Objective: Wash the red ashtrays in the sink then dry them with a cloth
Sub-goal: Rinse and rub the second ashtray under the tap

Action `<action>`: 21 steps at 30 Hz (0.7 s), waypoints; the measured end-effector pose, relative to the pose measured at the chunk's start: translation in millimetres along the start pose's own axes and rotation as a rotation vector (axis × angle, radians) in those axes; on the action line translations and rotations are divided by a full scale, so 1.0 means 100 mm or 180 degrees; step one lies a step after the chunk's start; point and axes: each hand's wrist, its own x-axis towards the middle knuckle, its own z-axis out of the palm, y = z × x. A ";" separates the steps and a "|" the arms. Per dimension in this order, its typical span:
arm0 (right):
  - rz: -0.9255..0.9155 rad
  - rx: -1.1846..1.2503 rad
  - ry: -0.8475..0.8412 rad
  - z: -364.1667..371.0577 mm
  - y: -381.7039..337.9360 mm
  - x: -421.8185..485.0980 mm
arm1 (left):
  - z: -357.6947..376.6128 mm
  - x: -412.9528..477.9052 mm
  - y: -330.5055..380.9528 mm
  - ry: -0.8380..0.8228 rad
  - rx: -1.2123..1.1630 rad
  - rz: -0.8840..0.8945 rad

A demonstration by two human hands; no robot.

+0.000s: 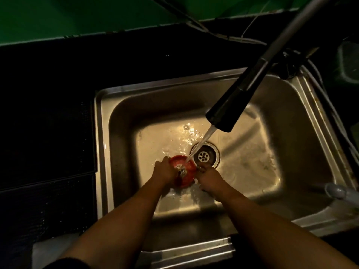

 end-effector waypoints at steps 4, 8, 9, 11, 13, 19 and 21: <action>-0.0033 0.0157 -0.0099 0.08 0.03 -0.08 | 0.05 0.04 -0.05 0.0102 0.0125 0.0145; 0.0037 0.0707 -0.0070 0.12 0.04 -0.14 | 0.02 0.00 -0.09 0.0084 -0.0077 0.0138; 0.0012 0.0765 -0.0075 0.11 0.02 -0.17 | 0.01 -0.02 -0.10 0.0053 -0.0196 0.0144; -0.0099 0.0905 -0.0060 0.09 -0.03 -0.21 | -0.01 -0.05 -0.13 -0.0098 -0.0612 0.0117; -0.0044 0.1093 -0.0072 0.05 -0.11 -0.23 | -0.04 -0.10 -0.12 -0.0395 -0.1174 0.0018; -0.1354 -0.0470 0.0495 -0.10 -0.41 -0.38 | -0.09 -0.20 0.02 -0.0606 -0.1903 0.0278; -0.1658 -0.0831 0.0512 -0.15 -0.49 -0.43 | -0.11 -0.23 0.08 -0.0548 -0.2036 0.0519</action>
